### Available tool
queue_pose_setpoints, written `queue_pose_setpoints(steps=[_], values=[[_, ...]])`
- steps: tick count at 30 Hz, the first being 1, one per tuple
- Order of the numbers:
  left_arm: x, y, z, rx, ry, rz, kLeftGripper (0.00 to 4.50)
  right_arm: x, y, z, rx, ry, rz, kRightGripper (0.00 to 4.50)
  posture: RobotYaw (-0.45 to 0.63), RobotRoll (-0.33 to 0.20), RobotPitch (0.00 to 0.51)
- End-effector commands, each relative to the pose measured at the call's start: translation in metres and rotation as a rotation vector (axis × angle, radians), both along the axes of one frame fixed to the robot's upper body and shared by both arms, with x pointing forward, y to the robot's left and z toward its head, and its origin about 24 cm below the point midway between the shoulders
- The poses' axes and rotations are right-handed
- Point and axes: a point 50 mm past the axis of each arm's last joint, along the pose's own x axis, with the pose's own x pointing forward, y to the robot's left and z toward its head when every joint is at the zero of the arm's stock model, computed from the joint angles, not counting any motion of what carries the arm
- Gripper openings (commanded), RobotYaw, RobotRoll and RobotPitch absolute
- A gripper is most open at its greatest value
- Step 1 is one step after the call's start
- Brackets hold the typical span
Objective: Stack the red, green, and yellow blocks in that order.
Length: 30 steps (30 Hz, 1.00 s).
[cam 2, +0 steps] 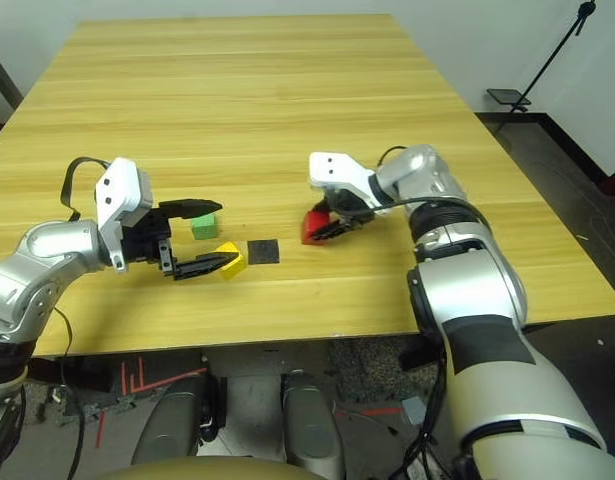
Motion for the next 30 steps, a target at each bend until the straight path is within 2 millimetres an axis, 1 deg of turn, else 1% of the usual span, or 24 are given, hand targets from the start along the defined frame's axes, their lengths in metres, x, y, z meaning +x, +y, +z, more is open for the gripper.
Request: queue_pose_setpoints(steps=[1,5,8,11,19,30], values=[[0.005,-0.006,-0.007,0.036,0.031,0.005,4.50,-0.008,0.025,-0.001,-0.049,-0.001,0.015,2.04,0.38,-0.219,0.079],[0.010,-0.005,-0.010,0.085,0.043,0.053,4.50,-0.018,0.040,-0.006,-0.100,-0.003,0.010,2.04,0.41,-0.233,0.083],[0.013,0.001,-0.013,0.119,0.055,0.102,4.50,-0.024,0.045,-0.010,-0.141,0.001,0.018,2.04,0.43,-0.242,0.085],[0.014,0.003,-0.013,0.114,0.047,0.132,4.50,-0.026,0.047,-0.012,-0.174,0.007,0.020,2.04,0.45,-0.248,0.086],[0.007,0.007,-0.016,0.103,0.053,0.167,4.50,-0.027,0.056,-0.016,-0.179,0.014,0.036,2.04,0.49,-0.254,0.095],[0.009,0.015,-0.015,0.104,0.043,0.221,4.50,-0.027,0.061,-0.024,-0.166,0.037,0.039,2.04,0.51,-0.257,0.106]])
